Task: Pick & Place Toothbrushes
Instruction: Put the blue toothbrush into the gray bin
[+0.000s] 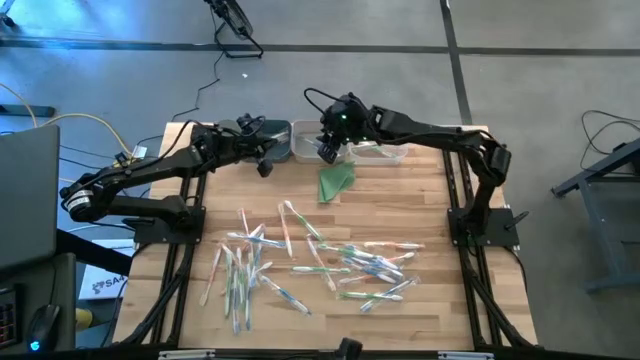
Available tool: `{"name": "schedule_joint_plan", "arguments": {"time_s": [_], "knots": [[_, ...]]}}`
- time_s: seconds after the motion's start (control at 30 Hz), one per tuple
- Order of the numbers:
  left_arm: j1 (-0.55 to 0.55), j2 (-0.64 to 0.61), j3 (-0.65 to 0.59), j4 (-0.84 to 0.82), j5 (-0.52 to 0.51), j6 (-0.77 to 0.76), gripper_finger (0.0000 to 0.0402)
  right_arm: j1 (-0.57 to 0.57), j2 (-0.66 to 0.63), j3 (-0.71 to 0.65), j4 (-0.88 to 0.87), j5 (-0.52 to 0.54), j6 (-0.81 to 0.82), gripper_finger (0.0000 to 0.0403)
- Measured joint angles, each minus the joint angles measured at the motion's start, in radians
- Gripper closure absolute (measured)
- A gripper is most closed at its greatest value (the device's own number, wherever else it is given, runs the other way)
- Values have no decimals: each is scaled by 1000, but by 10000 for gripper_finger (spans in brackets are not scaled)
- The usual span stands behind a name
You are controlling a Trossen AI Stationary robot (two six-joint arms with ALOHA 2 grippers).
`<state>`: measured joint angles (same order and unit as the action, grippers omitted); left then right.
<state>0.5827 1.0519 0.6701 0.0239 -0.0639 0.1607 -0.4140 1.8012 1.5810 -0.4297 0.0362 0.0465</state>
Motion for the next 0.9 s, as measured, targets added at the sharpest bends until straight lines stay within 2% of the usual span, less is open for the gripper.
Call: {"name": "schedule_joint_plan", "arguments": {"time_s": [0.17, 0.4, 0.53, 0.7, 0.9], "knots": [[0, 0, 0, 2, 4, 0, 402, 43, -64, 0, -53, 64, 60, 282], [0, 0, 0, 3, 26, -1, 402, 97, -124, 0, -99, 35, 99, 282], [0, 0, 0, 2, 38, -3, 402, 138, -137, 0, -185, 64, 88, 289], [0, 0, 0, -3, 109, 26, 402, 200, -141, -32, -259, 177, 86, 314], [0, 0, 0, -51, 259, 55, 402, 253, -141, -144, -223, 194, 58, 350]]}}
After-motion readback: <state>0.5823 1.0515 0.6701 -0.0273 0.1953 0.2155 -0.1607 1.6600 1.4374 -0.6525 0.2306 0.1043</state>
